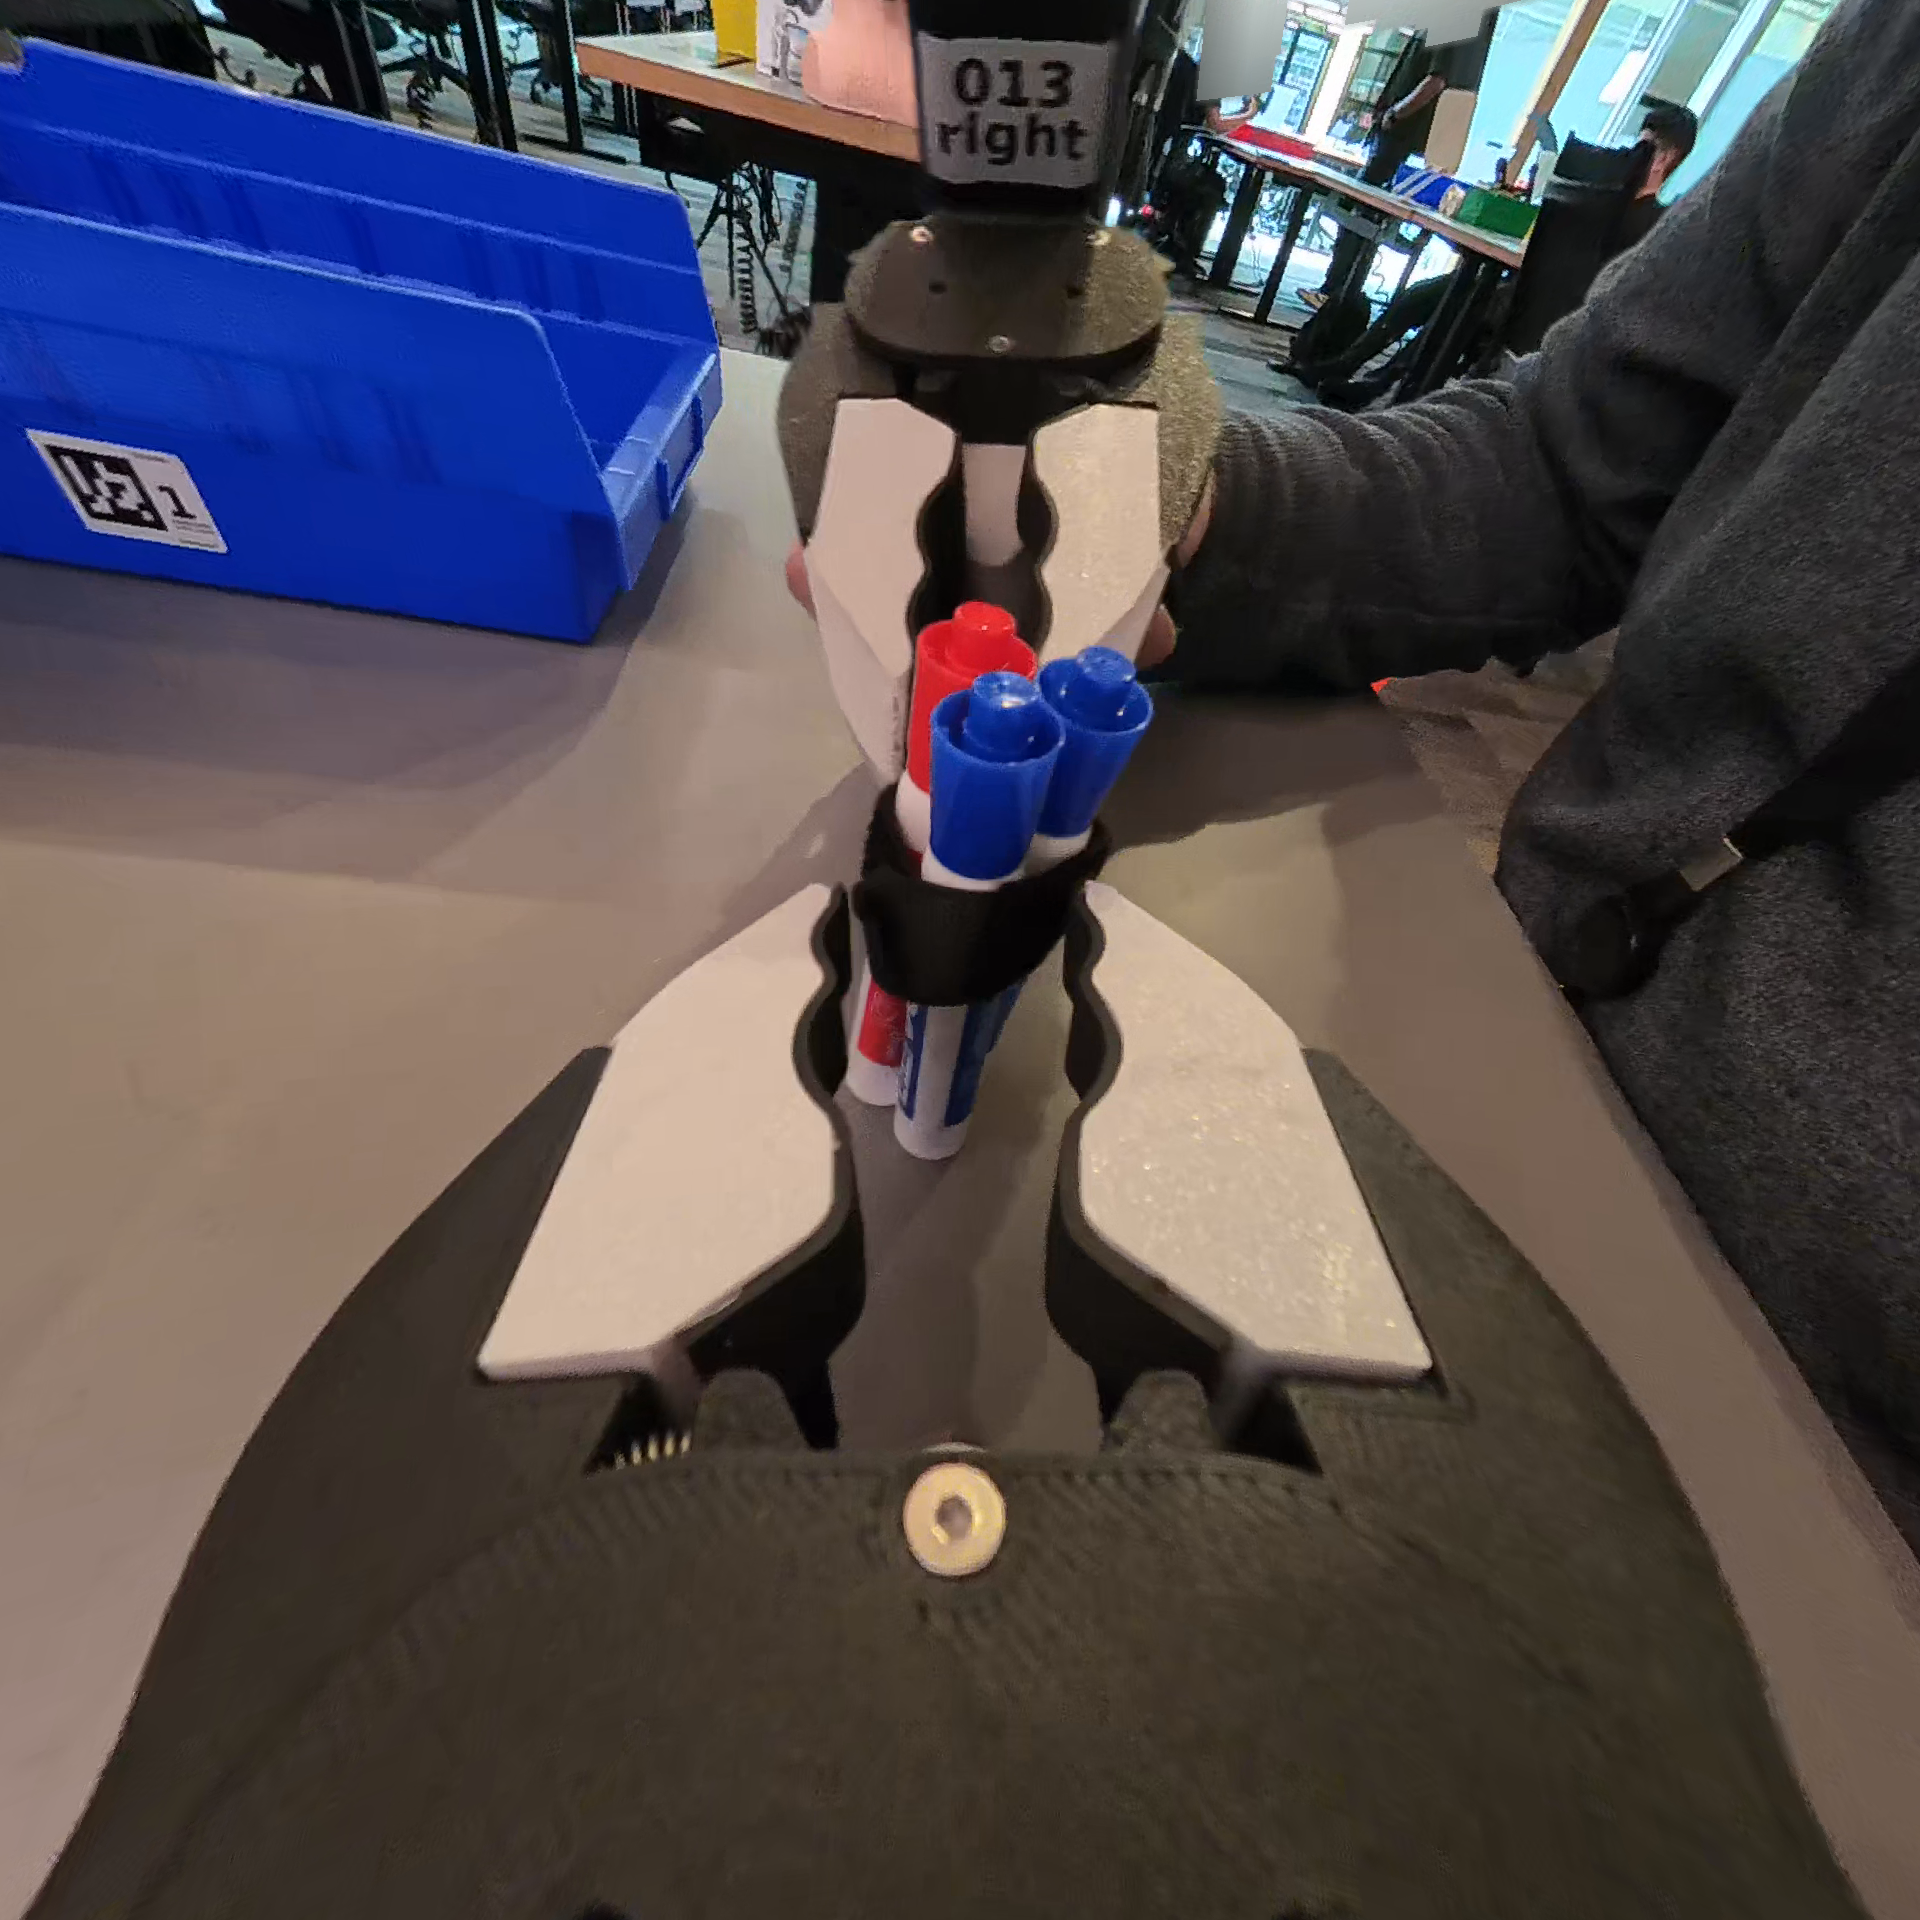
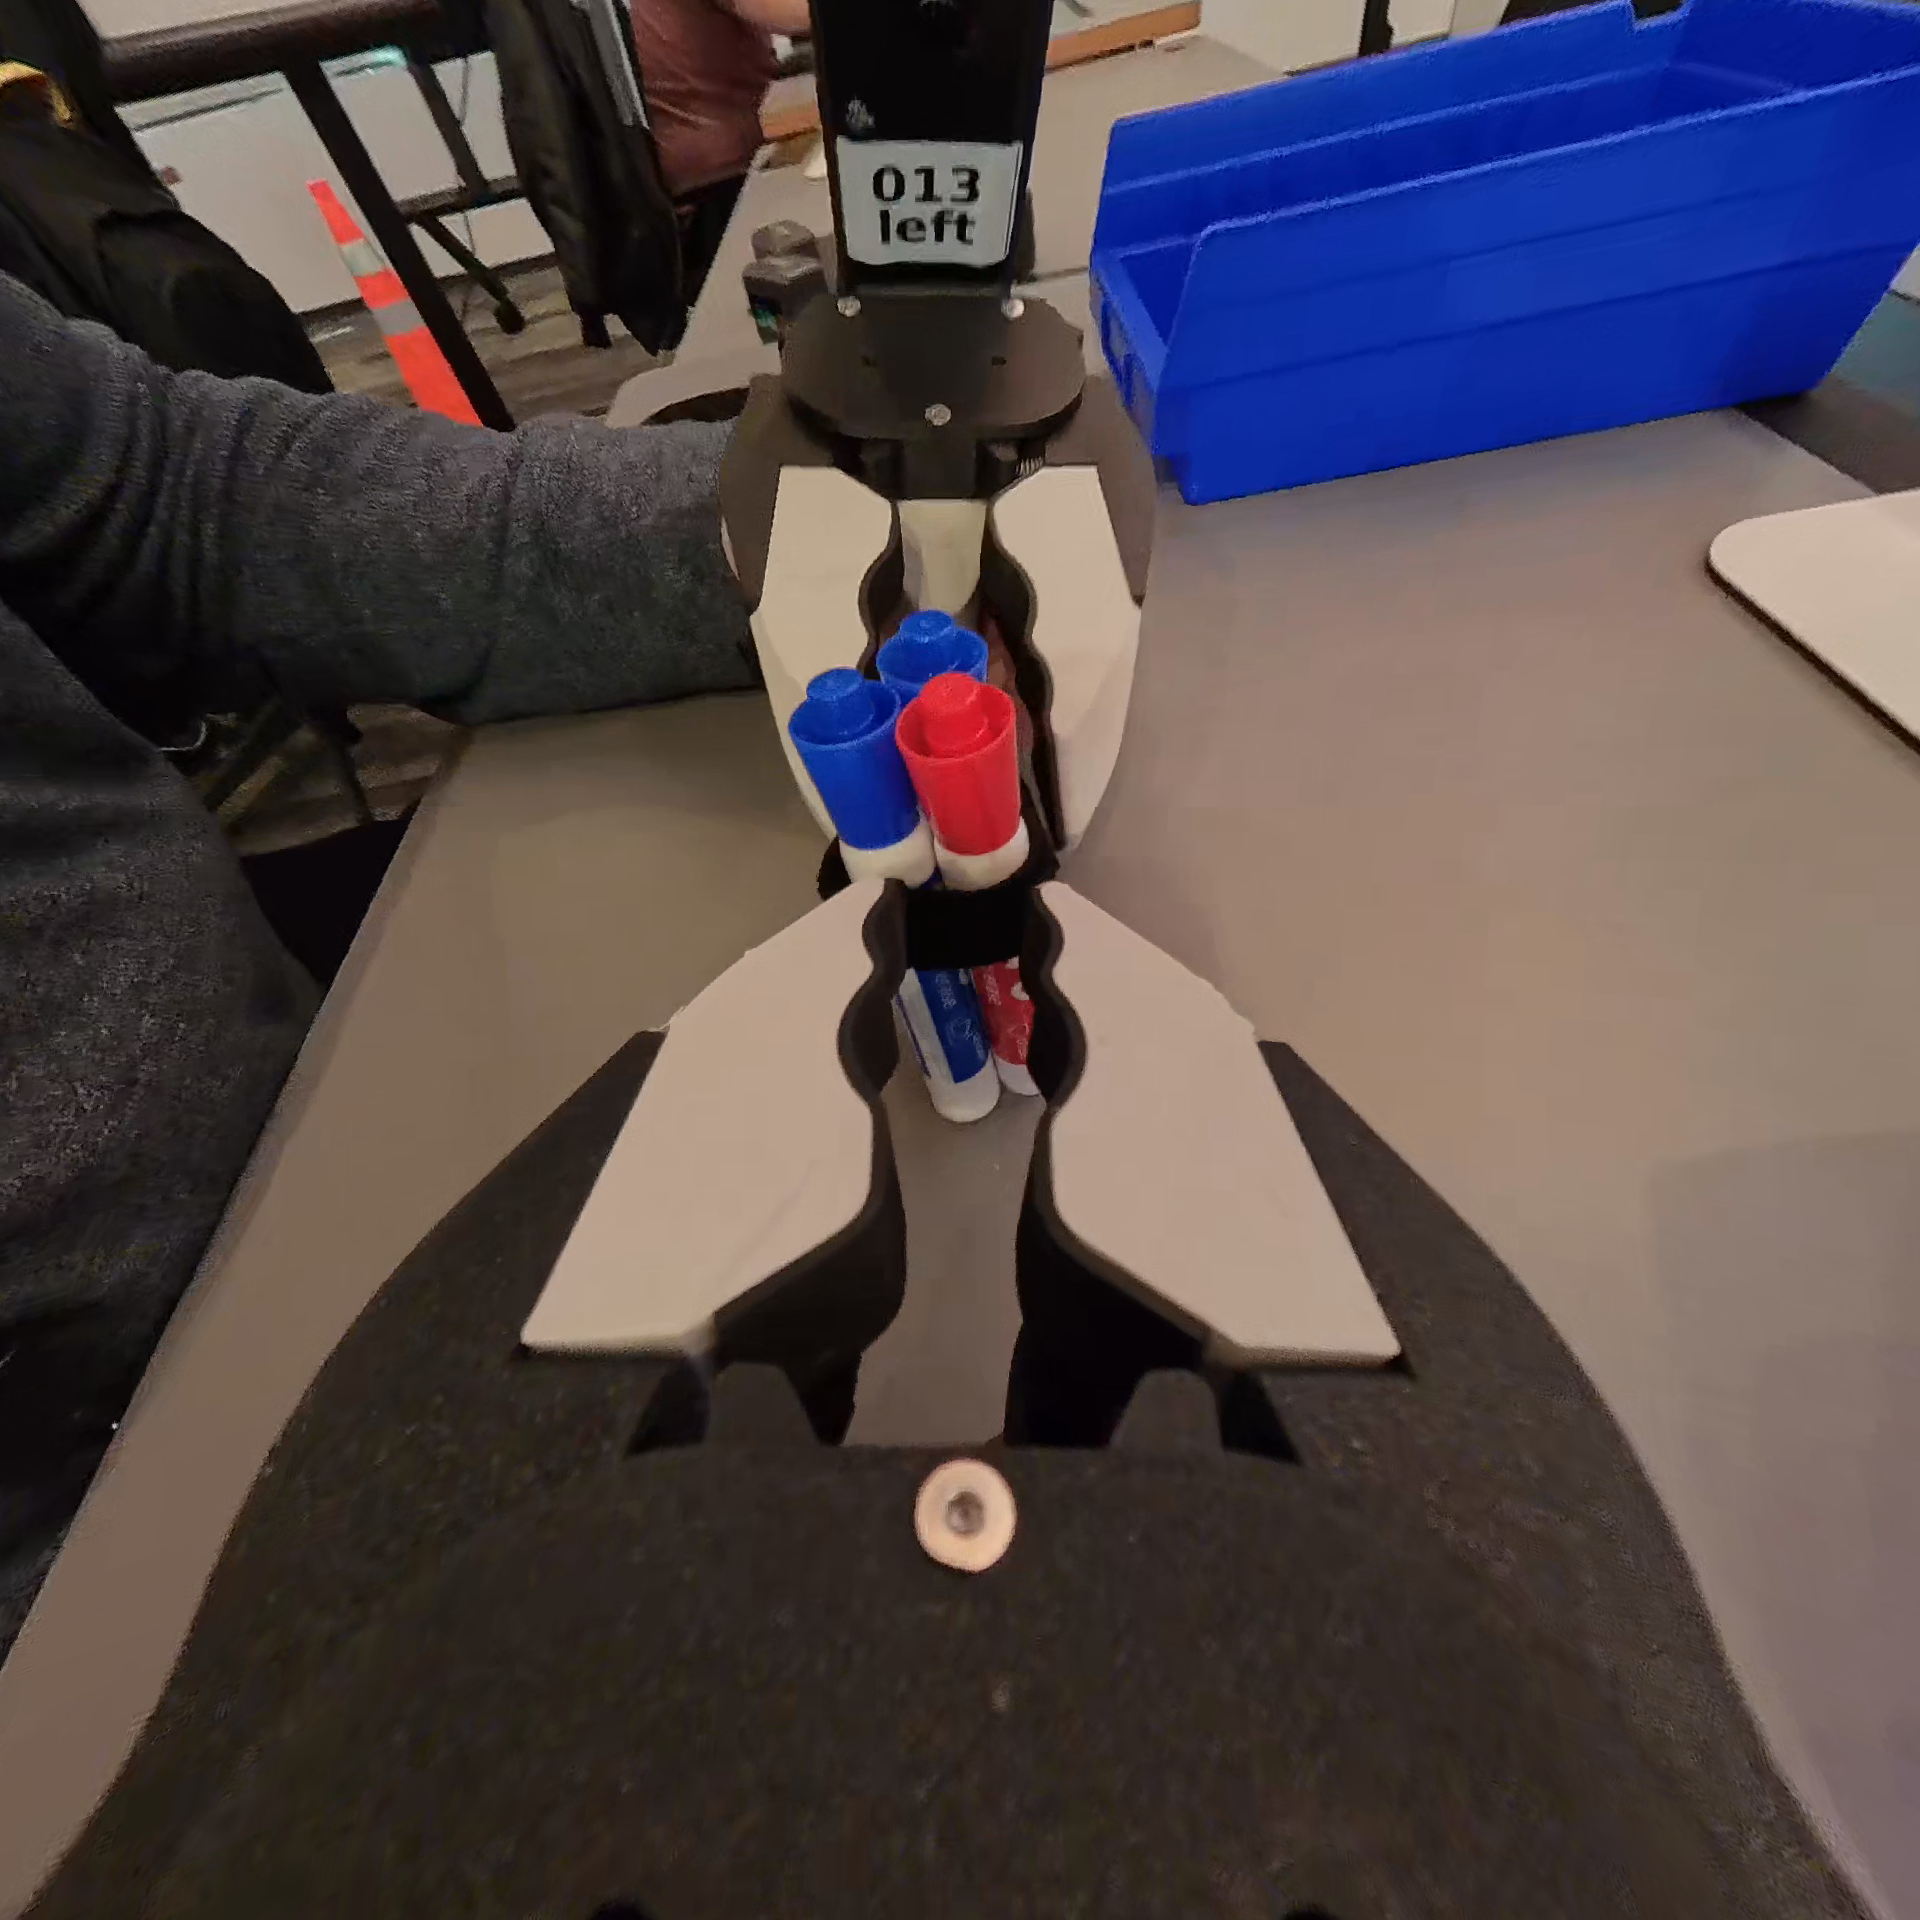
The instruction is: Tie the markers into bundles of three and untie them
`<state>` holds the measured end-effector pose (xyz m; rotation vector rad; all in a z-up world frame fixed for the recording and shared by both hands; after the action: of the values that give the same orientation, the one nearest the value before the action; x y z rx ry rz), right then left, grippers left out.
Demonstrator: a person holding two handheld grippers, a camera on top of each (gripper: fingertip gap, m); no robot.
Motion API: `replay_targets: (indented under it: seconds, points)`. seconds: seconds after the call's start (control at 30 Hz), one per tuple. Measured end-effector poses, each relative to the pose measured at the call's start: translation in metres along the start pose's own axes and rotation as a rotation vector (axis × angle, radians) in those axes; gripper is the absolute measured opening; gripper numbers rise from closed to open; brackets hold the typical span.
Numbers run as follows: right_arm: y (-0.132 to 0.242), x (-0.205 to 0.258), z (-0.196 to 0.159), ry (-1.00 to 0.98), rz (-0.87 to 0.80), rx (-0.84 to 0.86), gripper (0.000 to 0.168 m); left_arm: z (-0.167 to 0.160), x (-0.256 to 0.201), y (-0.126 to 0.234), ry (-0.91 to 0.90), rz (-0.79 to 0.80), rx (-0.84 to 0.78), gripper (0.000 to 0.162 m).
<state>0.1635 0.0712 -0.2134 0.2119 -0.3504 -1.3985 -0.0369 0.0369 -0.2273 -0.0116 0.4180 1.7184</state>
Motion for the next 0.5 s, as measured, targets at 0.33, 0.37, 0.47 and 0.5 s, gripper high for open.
replay_targets:
  seconds: [0.33,0.37,0.47,0.5]
  points:
    - [0.004,0.026,-0.003,-0.020,-0.223,-0.034,0.018,0.002,0.002,-0.007,-0.007,-0.060,0.007,0.036]
    - [0.003,0.031,-0.003,-0.024,-0.253,-0.039,0.018,0.003,0.002,-0.008,-0.011,-0.078,0.014,0.037]
    - [0.002,0.047,-0.006,-0.034,-0.358,-0.031,0.017,0.003,0.005,-0.009,-0.011,-0.113,0.031,0.037]
    - [0.000,0.052,-0.006,-0.021,-0.391,-0.020,0.016,0.003,0.007,-0.008,-0.021,-0.109,0.045,0.040]
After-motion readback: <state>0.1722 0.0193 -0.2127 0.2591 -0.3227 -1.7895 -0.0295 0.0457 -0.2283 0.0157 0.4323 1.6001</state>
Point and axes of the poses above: each gripper's, where its closed fingertips meet, y back along the fingers, z out of its top, x = y × z across the jaws, the point moved 10 cm from there along y, back along the fingers, and after that the axes turned 3 degrees about y, right-handed, at the moved point
